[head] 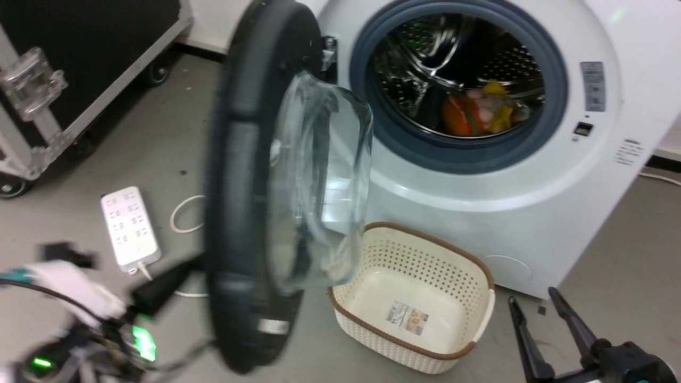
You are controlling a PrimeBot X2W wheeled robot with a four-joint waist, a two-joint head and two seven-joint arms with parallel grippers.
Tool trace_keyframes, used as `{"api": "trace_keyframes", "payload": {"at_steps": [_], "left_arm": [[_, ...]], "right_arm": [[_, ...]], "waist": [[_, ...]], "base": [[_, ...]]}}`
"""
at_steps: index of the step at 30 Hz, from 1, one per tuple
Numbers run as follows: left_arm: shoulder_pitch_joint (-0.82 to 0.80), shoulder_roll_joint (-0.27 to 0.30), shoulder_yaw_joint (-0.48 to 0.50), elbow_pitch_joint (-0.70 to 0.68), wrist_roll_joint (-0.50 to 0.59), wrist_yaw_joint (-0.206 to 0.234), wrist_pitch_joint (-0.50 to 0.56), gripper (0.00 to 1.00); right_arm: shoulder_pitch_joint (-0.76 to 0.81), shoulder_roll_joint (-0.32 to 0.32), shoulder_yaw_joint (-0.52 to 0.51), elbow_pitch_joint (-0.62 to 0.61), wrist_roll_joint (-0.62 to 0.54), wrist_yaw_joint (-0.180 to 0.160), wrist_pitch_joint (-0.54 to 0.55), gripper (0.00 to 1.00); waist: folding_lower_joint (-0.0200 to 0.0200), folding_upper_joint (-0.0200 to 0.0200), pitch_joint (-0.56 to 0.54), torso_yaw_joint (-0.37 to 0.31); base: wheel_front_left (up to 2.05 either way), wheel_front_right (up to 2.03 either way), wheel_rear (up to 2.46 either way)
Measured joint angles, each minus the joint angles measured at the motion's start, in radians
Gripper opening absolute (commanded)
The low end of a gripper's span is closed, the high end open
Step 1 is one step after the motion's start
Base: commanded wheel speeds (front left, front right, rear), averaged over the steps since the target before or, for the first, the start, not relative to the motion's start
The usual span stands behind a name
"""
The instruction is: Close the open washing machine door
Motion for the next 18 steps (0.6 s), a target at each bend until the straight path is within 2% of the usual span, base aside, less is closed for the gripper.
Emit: {"api": "trace_keyframes", "payload": {"at_steps": [3, 6, 12, 18], "left_arm": [[0.062, -0.048, -0.080, -0.049, -0.023, 0.000, -0.004, 0.00], [0.114, -0.061, -0.171, -0.061, -0.046, -0.003, -0.063, 0.00], [0.149, -0.061, -0.406, -0.022, -0.190, -0.047, -0.308, 0.00], [0.068, -0.061, -0.594, 0.081, -0.289, -0.120, -0.529, 0.00]], "right_arm": [[0.001, 0.002, -0.016, -0.002, -0.004, 0.000, 0.001, 1.00], [0.001, 0.002, -0.016, -0.004, -0.004, 0.000, 0.005, 1.00], [0.000, -0.007, -0.016, -0.024, -0.011, 0.000, 0.026, 1.00], [-0.019, -0.028, -0.011, -0.046, -0.009, 0.000, 0.037, 1.00]], "waist": [[0.0000, 0.0000, 0.000, -0.022], [0.0001, 0.0001, 0.005, -0.051], [0.0002, 0.0001, 0.031, -0.134], [0.0002, 0.0000, 0.084, -0.243]], "base": [[0.00, 0.00, 0.00], [0.00, 0.00, 0.00], [0.00, 0.00, 0.00], [0.00, 0.00, 0.00]]}}
